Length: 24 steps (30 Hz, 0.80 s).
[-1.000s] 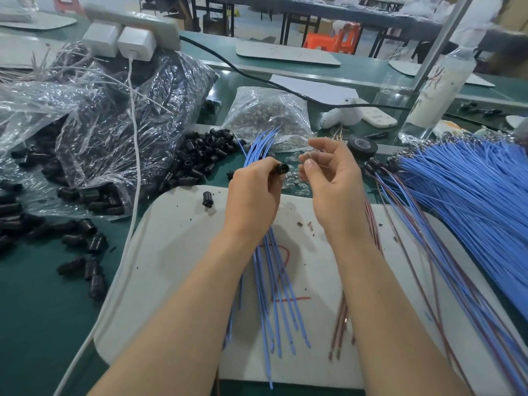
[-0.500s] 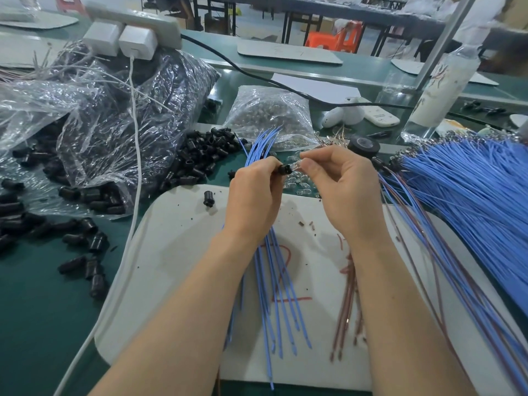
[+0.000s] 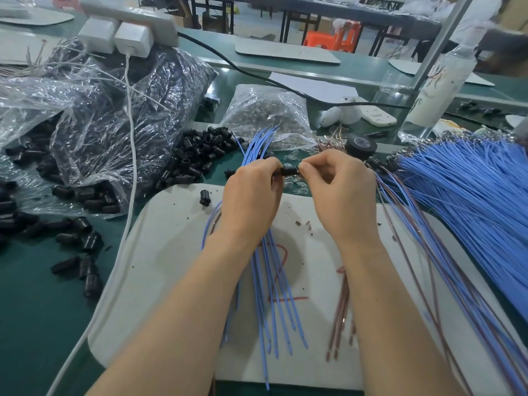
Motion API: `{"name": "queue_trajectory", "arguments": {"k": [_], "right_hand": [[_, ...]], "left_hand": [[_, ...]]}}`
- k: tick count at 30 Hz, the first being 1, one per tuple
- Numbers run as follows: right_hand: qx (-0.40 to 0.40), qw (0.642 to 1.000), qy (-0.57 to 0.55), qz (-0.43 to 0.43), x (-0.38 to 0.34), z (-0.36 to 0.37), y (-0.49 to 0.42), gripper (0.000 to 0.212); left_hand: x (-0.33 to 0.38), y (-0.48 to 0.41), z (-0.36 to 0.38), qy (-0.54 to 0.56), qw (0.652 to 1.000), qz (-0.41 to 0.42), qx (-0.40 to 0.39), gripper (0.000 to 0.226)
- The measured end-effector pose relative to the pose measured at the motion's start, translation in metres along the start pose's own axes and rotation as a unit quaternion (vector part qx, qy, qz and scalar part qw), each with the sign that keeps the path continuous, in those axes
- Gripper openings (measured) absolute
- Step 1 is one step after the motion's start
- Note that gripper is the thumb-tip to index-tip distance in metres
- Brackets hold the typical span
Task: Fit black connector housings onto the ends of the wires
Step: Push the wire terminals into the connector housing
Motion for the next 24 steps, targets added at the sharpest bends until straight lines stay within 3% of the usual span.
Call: {"name": "queue_trajectory", "arguments": {"k": [6, 17, 24], "right_hand": [[-0.058, 0.993, -0.075, 0.067, 0.029, -0.002, -0.006, 0.013], [-0.12, 0.962, -0.216, 0.115, 0.045, 0.015, -0.006, 0.016], [-0.098, 0.912, -0.353, 0.183, 0.045, 0.022, -0.001, 0.016]], "left_hand": [[0.001, 0.001, 0.01, 0.12, 0.985, 0.015, -0.124, 0.018], [0.006, 0.002, 0.01, 0.091, 0.99, 0.038, -0.101, 0.016], [0.008, 0.0, 0.006, 0.096, 0.991, 0.041, -0.082, 0.013]]}}
Point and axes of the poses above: each hand's wrist, its own y-axis away from the middle knuckle, its own z-axis out of the palm, x = y × z, the point moved 6 cm from there along -y, towards the middle knuckle, and after that the axes turned 6 degrees about -x, right-handed, at the moved point
